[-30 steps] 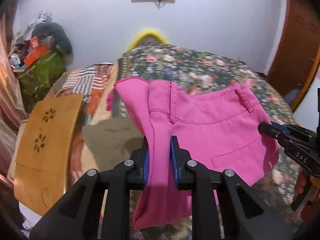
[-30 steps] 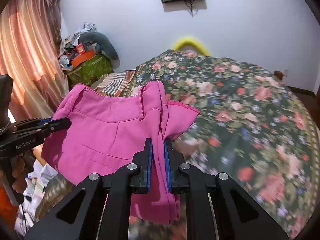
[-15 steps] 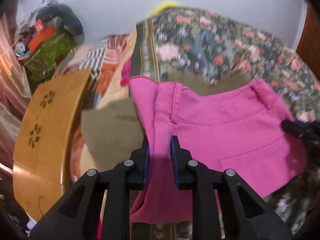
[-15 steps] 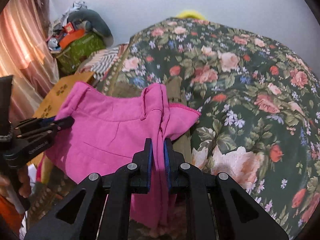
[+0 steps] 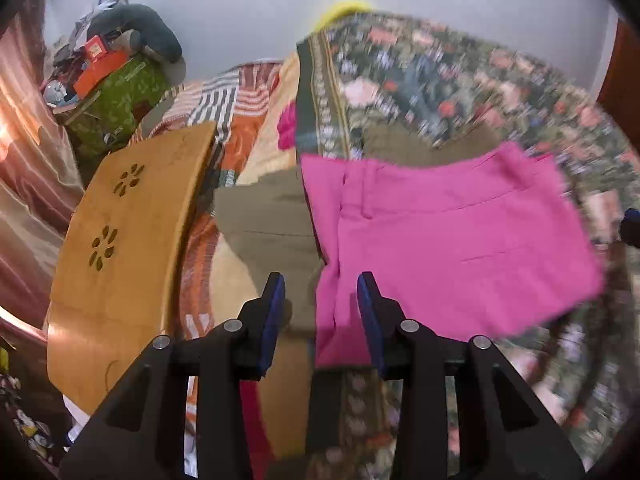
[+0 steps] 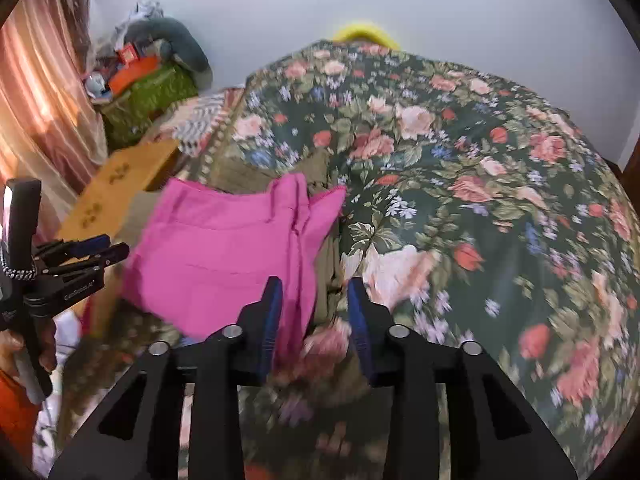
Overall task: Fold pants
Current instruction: 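Lower the trousers onto the bedspread and open both grippers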
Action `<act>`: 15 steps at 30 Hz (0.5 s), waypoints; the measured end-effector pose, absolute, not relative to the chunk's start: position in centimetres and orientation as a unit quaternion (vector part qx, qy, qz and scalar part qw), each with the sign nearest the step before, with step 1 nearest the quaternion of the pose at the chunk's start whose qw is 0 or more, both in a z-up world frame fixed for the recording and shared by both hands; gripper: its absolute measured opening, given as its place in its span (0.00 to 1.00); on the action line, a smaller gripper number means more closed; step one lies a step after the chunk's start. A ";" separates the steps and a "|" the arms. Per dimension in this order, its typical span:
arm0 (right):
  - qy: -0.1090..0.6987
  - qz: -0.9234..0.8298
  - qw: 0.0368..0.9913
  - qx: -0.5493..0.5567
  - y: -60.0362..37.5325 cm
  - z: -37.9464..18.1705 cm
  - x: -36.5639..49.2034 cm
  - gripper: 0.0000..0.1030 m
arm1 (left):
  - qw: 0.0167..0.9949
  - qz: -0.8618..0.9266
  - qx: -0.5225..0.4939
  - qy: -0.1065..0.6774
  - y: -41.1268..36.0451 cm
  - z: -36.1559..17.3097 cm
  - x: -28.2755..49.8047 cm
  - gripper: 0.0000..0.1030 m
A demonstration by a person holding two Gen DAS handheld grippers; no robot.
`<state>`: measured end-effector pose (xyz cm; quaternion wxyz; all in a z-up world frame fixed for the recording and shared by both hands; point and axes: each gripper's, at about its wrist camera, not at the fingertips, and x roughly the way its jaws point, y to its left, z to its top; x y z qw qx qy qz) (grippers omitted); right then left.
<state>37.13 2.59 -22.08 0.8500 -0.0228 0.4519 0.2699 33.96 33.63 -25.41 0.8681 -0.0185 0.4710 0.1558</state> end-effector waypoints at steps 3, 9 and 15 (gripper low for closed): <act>0.425 0.276 0.862 -0.006 1.3 -19.3 35.0 0.42 | 0.884 0.140 -0.016 0.445 32.2 -21.4 31.2 0.48; 0.343 0.283 0.896 0.001 -0.9 -11.4 28.8 0.42 | 0.927 0.106 -0.018 0.359 28.4 -11.9 24.5 0.54; 0.237 0.300 0.924 0.006 -2.3 -4.2 20.9 0.43 | 0.962 0.084 -0.007 0.261 24.8 -3.8 16.7 0.56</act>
